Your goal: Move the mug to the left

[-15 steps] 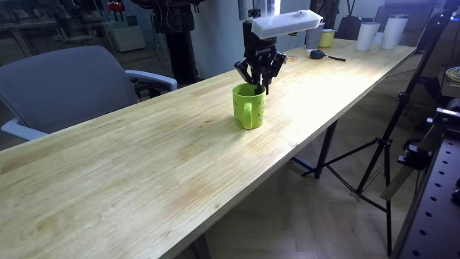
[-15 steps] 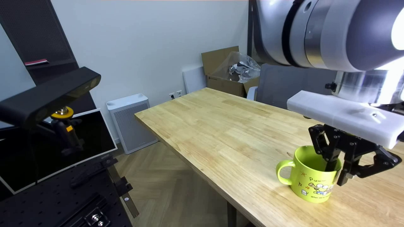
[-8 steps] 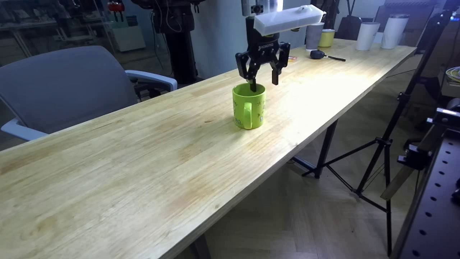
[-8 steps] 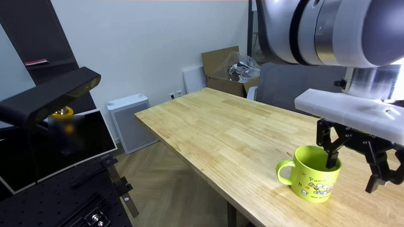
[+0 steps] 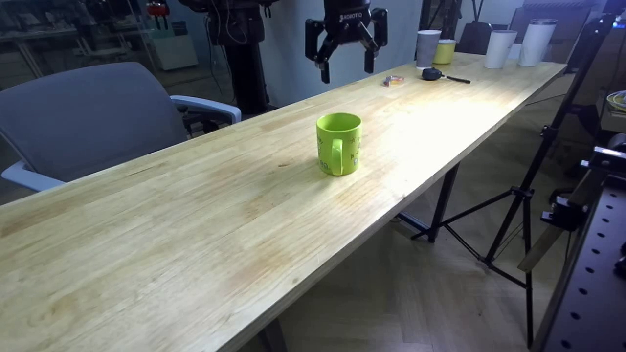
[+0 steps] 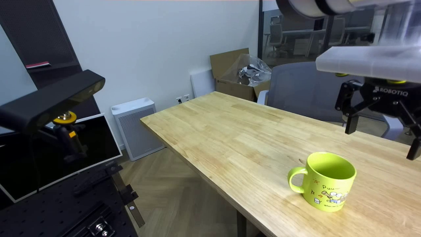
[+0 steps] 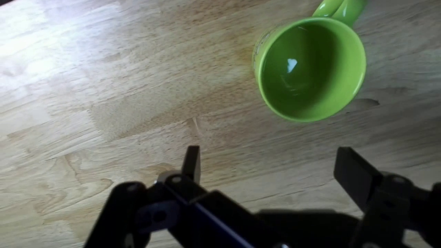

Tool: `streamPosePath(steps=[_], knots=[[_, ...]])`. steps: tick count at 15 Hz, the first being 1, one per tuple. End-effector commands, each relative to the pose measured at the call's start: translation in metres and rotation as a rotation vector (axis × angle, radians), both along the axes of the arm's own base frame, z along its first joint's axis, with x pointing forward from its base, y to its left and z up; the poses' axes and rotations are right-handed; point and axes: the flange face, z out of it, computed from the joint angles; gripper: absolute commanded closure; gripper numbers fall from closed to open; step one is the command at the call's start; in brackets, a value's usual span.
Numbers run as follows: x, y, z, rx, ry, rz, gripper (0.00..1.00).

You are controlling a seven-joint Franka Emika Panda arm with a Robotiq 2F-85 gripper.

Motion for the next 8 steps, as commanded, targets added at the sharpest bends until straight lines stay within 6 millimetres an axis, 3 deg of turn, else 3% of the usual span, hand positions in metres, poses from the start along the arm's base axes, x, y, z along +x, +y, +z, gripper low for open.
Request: streamPosePath(steps=[1, 4, 5, 8], knots=[[-0.004, 0.008, 0.036, 0.001, 0.010, -0.016, 0.00], [-0.029, 0.019, 0.044, 0.037, 0.170, 0.099, 0.00], [-0.011, 0.009, 0.033, 0.021, 0.103, 0.048, 0.00], [-0.022, 0.017, 0.039, 0.044, 0.161, 0.086, 0.00]])
